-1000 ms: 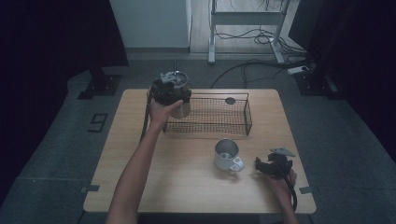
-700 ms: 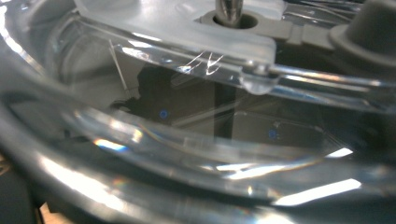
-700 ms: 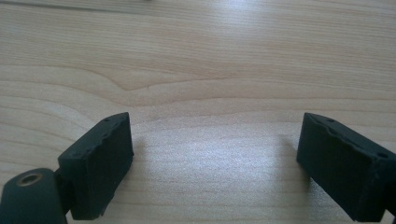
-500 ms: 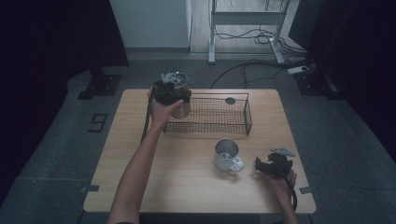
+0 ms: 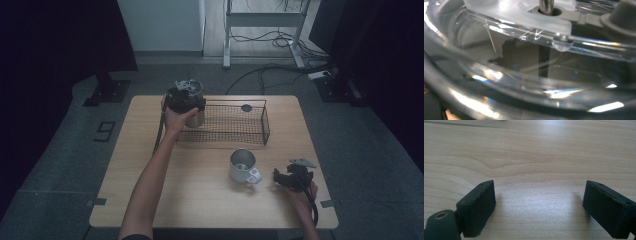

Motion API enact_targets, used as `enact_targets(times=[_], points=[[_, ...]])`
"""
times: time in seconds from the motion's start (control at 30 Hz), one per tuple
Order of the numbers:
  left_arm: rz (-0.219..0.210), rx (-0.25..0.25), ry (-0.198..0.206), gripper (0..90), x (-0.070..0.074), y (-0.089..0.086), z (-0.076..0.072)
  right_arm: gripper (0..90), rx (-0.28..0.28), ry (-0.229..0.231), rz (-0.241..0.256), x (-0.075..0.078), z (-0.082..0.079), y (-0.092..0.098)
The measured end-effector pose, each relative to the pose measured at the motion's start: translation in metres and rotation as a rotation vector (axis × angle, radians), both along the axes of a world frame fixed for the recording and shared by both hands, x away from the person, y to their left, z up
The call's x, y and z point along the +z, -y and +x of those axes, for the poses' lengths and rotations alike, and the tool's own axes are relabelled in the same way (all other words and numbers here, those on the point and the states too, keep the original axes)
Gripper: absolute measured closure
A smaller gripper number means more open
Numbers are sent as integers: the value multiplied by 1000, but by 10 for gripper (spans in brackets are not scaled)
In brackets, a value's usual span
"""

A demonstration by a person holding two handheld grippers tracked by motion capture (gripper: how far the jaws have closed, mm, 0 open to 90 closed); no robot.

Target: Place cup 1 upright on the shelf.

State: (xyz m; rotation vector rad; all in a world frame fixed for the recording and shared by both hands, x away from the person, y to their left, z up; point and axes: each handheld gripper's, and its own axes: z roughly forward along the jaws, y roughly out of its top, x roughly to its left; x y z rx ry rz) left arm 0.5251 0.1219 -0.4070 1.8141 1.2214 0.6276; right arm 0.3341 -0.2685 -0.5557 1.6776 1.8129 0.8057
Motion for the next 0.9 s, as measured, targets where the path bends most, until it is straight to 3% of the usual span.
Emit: enact_targets(times=[0.9], points=[[30, -9, -52, 40, -27, 15, 8, 109, 1, -1, 0, 0, 0, 0]])
